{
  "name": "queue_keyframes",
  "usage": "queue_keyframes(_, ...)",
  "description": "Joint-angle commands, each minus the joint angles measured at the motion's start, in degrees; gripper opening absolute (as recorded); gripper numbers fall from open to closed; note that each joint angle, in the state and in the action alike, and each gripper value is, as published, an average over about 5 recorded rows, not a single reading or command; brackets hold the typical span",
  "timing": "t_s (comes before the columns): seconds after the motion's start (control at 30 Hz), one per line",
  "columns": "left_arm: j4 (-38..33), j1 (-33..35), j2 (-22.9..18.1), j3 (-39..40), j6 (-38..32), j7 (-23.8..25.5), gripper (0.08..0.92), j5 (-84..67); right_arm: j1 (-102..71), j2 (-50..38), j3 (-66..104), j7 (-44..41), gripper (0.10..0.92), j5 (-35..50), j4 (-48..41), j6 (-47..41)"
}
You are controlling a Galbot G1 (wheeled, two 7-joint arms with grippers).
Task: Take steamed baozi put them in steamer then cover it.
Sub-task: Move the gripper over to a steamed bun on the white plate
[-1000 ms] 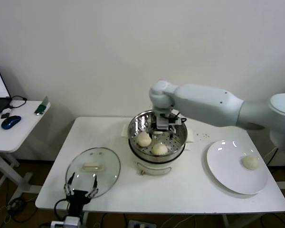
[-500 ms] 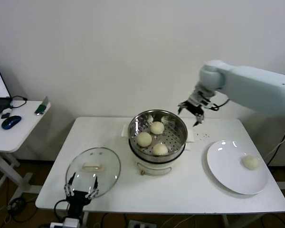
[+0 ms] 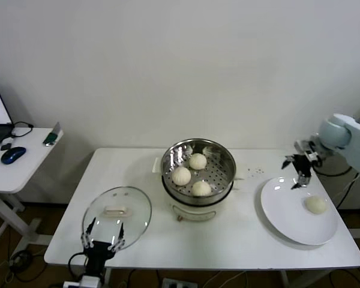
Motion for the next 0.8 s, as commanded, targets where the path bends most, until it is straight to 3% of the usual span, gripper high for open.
queue_keyframes(0.03, 0.04, 0.86, -0.23, -0.25, -0.22, -0.02, 0.823, 0.1, -16.61, -1.75, 19.36, -2.74, 0.823, -8.91, -13.59, 4.59)
queue_keyframes(0.8, 0.77, 2.2, -0.74, -1.5, -0.52, -0.15, 0.823, 0.24, -17.66, 12.91, 27.89, -4.09, 0.823, -29.42, -30.95, 12.35)
